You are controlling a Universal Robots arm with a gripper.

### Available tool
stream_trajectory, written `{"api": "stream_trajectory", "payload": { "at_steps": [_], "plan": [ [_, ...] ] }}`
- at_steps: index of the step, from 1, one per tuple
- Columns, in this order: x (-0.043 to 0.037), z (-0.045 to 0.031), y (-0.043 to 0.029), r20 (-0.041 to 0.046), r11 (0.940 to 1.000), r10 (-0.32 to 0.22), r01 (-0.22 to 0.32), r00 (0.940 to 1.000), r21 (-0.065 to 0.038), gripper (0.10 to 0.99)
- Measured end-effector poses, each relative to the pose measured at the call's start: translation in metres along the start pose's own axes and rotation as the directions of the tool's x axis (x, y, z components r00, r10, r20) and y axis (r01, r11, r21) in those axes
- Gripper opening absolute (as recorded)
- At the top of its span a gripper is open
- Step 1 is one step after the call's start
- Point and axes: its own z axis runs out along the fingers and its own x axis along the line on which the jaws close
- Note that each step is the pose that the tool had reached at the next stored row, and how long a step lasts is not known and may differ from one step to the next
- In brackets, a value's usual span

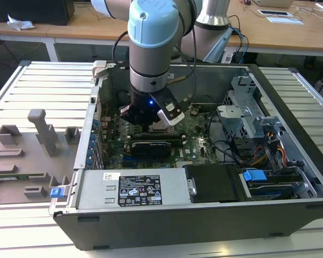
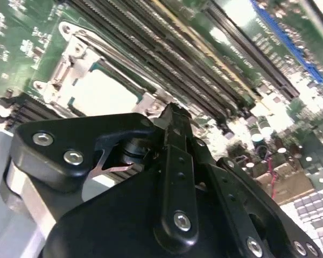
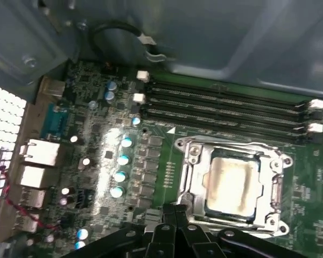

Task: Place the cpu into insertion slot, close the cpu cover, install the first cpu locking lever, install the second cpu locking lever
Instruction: 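Install the second cpu locking lever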

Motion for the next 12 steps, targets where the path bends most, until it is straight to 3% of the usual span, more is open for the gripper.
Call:
{"api": "stream_trajectory", "payload": {
  "at_steps": [6,8,11,12],
  "plan": [
    [-0.0272,0.0026,0.0044,-0.0213,1.0000,0.004,-0.004,0.9998,-0.002,0.106],
    [-0.0377,0.0050,0.0076,-0.0286,1.0000,0.005,-0.005,0.9996,0.003,0.106],
    [-0.0447,0.0076,0.0162,-0.0329,0.9997,0.007,-0.006,0.9994,0.024,0.106],
    [-0.0467,0.0084,0.0201,-0.0355,0.9992,0.007,-0.006,0.9993,0.040,0.106]
  ]
}}
